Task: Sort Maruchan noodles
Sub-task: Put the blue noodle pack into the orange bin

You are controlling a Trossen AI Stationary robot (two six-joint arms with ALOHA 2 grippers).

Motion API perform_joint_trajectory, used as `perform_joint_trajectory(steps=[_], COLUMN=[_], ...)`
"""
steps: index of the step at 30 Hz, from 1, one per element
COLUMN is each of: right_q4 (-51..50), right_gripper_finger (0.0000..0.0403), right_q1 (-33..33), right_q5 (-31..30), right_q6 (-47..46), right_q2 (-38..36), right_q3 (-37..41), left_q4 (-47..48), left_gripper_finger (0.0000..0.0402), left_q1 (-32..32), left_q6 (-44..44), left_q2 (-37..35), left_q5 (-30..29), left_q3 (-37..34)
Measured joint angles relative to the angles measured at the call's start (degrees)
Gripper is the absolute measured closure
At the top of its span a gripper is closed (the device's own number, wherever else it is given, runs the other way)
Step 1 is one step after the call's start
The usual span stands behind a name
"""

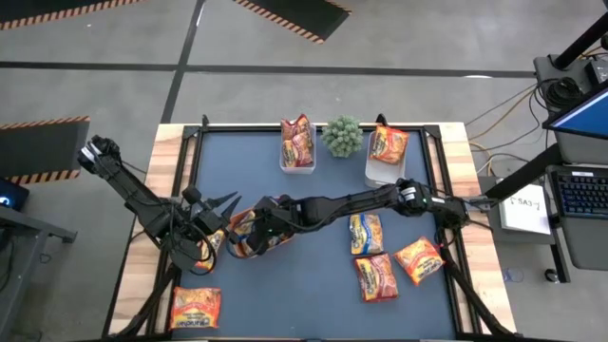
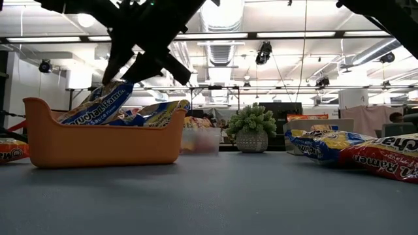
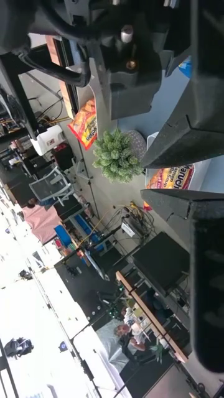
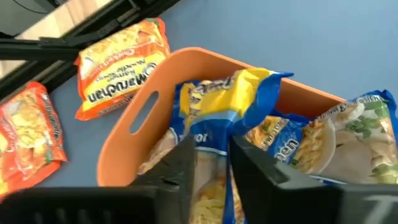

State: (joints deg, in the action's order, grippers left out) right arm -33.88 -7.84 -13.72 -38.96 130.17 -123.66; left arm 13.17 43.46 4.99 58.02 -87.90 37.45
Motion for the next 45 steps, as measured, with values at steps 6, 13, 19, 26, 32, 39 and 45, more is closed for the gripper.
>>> perform_joint_trajectory(steps=[6,13,19,26,32,39,45], right_q4=[0.3,1.5,1.2,0.1,-0.9,-2.7,-6.8], right_gripper_finger=[0.0367,0.0375,0.0375,0.0374,0.0374,0.0374,0.0374], right_q1=[0.0,0.0,0.0,0.2,0.2,0.2,-0.3], right_q5=[-0.5,1.1,1.4,1.5,1.7,1.8,1.7], right_q6=[0.8,0.1,0.6,0.7,1.0,1.7,4.5], right_q2=[0.2,1.9,2.7,3.0,2.3,0.9,-2.3], right_q3=[0.3,0.3,0.5,1.1,1.1,1.2,1.2], left_q4=[0.0,0.4,0.6,0.6,0.6,0.6,0.5], left_gripper_finger=[0.0355,0.0355,0.0355,0.0355,0.0355,0.0355,0.0355], left_q1=[0.0,0.0,0.0,-0.1,-0.1,0.0,0.0], left_q6=[0.0,-0.1,0.0,0.0,0.0,0.0,0.0], left_q2=[0.0,0.0,0.0,0.0,0.0,0.0,0.0], left_q5=[0.0,1.1,1.8,1.6,1.5,1.5,1.5], left_q3=[0.0,0.0,0.0,0.0,0.0,0.0,0.0])
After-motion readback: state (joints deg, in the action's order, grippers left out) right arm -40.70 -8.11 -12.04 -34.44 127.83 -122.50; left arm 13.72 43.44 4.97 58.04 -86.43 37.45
